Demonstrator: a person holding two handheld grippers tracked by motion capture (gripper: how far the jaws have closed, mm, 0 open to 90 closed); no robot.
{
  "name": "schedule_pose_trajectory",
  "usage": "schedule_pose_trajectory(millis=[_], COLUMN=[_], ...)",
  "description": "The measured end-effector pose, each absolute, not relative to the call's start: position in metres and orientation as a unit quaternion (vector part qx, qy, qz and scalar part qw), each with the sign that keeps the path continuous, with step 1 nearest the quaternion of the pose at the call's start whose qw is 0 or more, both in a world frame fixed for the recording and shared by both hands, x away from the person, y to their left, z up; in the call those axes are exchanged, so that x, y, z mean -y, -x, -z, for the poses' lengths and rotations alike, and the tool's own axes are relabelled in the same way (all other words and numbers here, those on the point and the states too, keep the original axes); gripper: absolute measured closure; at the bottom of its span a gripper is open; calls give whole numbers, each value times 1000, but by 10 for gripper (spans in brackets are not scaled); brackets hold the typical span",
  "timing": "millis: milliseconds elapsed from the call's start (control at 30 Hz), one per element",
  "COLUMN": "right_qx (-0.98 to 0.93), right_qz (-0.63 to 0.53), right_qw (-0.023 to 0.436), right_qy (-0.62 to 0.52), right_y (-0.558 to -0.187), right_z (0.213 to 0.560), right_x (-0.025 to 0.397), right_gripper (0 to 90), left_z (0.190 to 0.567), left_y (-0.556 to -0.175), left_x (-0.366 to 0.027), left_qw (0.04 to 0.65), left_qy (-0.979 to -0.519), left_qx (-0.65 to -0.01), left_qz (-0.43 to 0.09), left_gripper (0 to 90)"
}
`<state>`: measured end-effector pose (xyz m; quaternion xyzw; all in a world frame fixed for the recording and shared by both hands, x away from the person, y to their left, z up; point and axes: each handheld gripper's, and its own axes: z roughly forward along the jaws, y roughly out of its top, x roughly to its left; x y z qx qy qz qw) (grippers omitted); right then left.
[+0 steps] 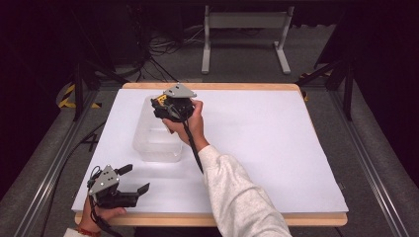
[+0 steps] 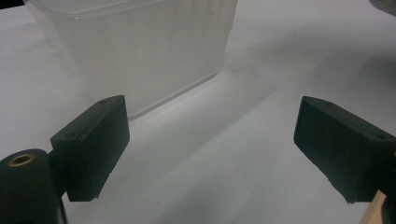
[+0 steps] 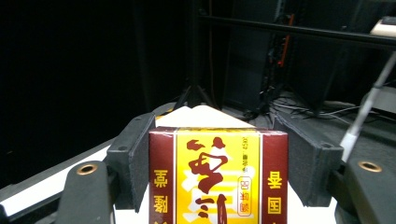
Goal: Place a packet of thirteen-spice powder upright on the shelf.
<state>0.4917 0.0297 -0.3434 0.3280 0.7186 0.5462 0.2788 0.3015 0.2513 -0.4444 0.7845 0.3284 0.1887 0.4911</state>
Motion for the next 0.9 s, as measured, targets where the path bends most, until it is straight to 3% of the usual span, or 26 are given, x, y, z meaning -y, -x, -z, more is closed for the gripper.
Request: schedule_pose_trajectory(millis=[433, 900], right_qx=[-701, -674], right_qz=[-548, -566], right_qw=[270, 274], right_qy=[-368, -387], right_y=[-518, -506], right_z=[360, 369], right_x=[-45, -43], right_gripper=[332, 330], left_z=[444, 444], left_y=[-298, -296], left_x=[-256, -258], left_qw=[498, 492], left_qy=[-779, -780], left_qx=[-330, -334], left_qz=[-190, -193], left_gripper=[112, 112])
